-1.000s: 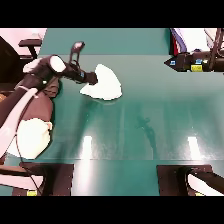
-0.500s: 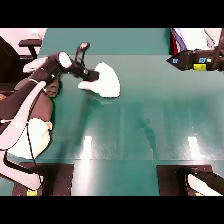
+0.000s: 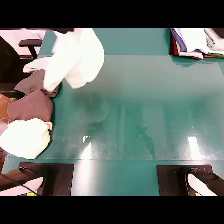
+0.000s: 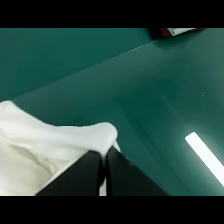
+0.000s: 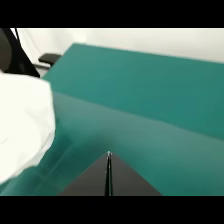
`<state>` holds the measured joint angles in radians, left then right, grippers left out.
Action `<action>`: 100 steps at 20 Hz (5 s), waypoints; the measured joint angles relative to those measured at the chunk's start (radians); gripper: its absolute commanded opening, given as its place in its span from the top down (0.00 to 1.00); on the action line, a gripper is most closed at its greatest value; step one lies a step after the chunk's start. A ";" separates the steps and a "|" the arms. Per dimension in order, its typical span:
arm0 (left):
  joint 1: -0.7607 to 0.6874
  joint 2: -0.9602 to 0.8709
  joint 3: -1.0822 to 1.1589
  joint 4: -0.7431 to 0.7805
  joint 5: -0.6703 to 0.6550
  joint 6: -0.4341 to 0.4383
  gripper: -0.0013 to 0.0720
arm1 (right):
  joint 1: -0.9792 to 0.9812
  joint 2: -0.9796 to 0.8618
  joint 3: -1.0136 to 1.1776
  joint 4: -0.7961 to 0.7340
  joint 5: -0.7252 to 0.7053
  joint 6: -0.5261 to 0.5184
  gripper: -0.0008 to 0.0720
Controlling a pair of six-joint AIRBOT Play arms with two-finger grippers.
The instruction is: Fold the shirts.
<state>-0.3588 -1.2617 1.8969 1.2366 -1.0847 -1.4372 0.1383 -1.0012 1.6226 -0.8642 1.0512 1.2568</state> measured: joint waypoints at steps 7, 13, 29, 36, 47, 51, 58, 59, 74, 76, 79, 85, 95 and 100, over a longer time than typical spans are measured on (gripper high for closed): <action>-0.210 -0.023 -0.109 0.000 -0.076 0.072 0.18 | -0.002 0.002 0.059 -0.002 0.034 0.000 0.97; -0.079 -0.062 -0.176 0.109 -0.066 0.015 0.18 | -0.002 0.002 0.064 -0.002 0.074 0.000 0.97; 0.164 -0.145 -0.882 -0.128 0.075 0.061 0.48 | -0.002 -0.105 0.065 0.006 0.239 0.001 0.97; 0.166 -0.158 -0.885 -0.172 0.060 0.104 0.94 | -0.002 -0.090 -0.087 -0.009 0.293 0.011 0.97; 0.217 -0.120 -0.575 -0.061 0.004 0.109 0.95 | 0.060 0.038 -0.831 -0.145 0.315 0.206 0.40; 0.221 -0.117 -0.548 -0.046 0.001 0.109 0.95 | 0.188 -0.035 -1.018 -0.056 0.190 0.221 0.40; 0.222 -0.117 -0.538 -0.038 0.008 0.109 0.95 | 0.405 -0.262 -0.988 0.027 0.046 0.200 0.95; 0.222 -0.116 -0.538 -0.036 0.008 0.109 0.95 | 0.420 -0.287 -0.962 0.029 0.031 0.198 0.97; 0.222 0.270 -0.143 0.126 0.012 0.104 0.95 | -0.006 0.096 -0.234 -0.385 0.204 0.247 0.97; 0.222 0.353 -0.086 0.128 0.013 0.103 0.95 | -0.063 0.155 -0.137 -0.394 0.236 0.248 0.97; 0.222 0.454 -0.031 0.125 0.012 0.101 0.95 | -0.129 0.210 0.001 -0.401 0.291 0.249 0.97; 0.222 0.539 0.000 0.116 -0.011 0.101 0.95 | -0.227 0.137 0.300 -0.408 0.427 0.249 0.97; 0.222 0.155 -0.298 0.106 -0.150 0.101 0.95 | -0.159 -0.277 0.160 -0.421 0.518 0.251 0.97; 0.222 -0.103 -0.400 0.089 0.024 0.095 0.19 | -0.146 -0.473 0.069 -0.415 0.421 0.251 0.86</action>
<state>-0.1364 -1.3651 1.4971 1.3251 -1.0611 -1.3422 -0.0078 -1.4746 1.6913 -1.2789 1.4719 1.5082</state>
